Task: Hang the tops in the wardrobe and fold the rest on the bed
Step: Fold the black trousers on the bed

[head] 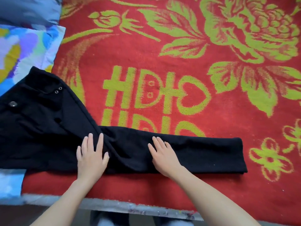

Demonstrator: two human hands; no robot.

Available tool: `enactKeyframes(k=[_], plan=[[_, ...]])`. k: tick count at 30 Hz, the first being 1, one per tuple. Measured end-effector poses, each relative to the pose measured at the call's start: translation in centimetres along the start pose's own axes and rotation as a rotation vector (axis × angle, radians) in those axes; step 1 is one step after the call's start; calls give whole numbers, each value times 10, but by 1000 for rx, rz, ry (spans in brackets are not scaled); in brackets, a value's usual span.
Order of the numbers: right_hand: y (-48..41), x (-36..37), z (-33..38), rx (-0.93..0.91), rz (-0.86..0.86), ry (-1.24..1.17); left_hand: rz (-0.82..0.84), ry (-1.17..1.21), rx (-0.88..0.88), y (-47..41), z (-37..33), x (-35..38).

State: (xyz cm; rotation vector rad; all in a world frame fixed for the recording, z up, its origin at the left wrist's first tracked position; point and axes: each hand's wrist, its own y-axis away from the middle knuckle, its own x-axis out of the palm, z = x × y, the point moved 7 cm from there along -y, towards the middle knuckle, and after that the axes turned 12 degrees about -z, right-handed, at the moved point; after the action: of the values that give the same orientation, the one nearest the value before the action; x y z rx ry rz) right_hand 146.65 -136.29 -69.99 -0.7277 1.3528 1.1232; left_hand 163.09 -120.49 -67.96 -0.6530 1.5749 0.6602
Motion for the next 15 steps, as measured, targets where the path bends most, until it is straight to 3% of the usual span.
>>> enactKeyframes(k=[3, 7, 12, 15], plan=[[-37, -8, 30, -1, -68, 5, -37, -5, -135, -18, 74, -10], [-89, -15, 76, 108, -107, -24, -18, -33, -172, -34, 156, -21], [-170, -12, 140, 400, 38, -345, -32, -101, -358, -48, 280, -49], [-209, -17, 163, 596, 35, -550, -22, -18, -606, -48, 350, -59]])
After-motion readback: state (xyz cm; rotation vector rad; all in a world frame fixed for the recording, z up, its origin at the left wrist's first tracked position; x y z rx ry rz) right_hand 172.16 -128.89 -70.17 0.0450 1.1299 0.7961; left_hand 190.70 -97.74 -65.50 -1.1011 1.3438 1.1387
